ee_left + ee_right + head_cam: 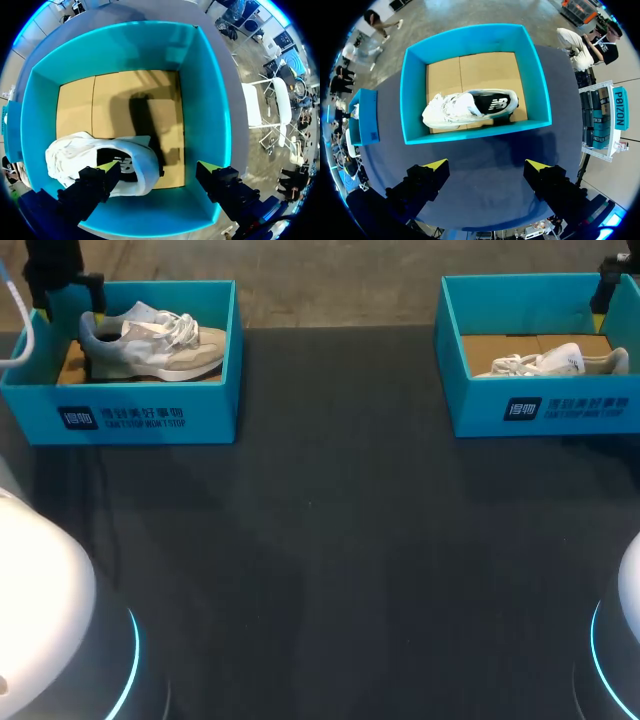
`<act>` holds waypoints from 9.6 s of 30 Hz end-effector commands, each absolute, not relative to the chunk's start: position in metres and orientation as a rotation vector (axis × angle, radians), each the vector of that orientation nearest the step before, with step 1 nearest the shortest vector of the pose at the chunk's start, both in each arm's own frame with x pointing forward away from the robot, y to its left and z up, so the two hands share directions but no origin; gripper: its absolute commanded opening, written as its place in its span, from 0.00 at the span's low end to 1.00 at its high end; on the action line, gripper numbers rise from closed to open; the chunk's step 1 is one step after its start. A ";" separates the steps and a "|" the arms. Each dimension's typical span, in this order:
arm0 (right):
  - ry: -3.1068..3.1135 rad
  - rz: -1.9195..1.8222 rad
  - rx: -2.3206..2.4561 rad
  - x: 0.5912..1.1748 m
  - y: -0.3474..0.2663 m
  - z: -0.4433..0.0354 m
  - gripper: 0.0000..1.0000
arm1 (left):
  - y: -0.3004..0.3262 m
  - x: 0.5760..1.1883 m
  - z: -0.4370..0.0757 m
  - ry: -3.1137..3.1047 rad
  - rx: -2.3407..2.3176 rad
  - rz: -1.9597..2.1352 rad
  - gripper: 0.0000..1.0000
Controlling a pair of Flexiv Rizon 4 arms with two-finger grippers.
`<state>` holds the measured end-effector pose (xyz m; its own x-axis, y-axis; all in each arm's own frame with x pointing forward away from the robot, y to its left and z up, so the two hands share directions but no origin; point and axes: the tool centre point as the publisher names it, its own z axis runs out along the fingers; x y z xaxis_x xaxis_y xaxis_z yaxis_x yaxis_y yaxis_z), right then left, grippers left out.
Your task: Take the shoe out of the shoebox, open the shoe tongue, remove and reinsert the insole, then place the shoe into the shoebox
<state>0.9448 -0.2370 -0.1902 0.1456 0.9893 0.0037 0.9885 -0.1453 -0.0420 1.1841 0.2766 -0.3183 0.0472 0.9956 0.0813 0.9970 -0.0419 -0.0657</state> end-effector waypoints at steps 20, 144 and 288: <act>-2.031 0.038 -2.354 0.944 -0.237 -0.190 1.00 | 0.274 1.192 -0.355 -2.150 -2.153 -0.014 0.96; -2.031 0.038 -2.354 0.944 -0.237 -0.190 1.00 | 0.270 1.078 -0.179 -2.122 -2.214 -0.310 0.00; -2.031 0.038 -2.354 0.944 -0.237 -0.190 1.00 | -0.073 0.707 -0.392 -1.988 -2.248 -0.168 0.38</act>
<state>0.9448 -0.2370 -0.1902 0.1454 0.9894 0.0036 0.9885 -0.1451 -0.0419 0.7088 -0.0783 -0.3930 0.1235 0.9753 0.1832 0.9923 -0.1190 -0.0351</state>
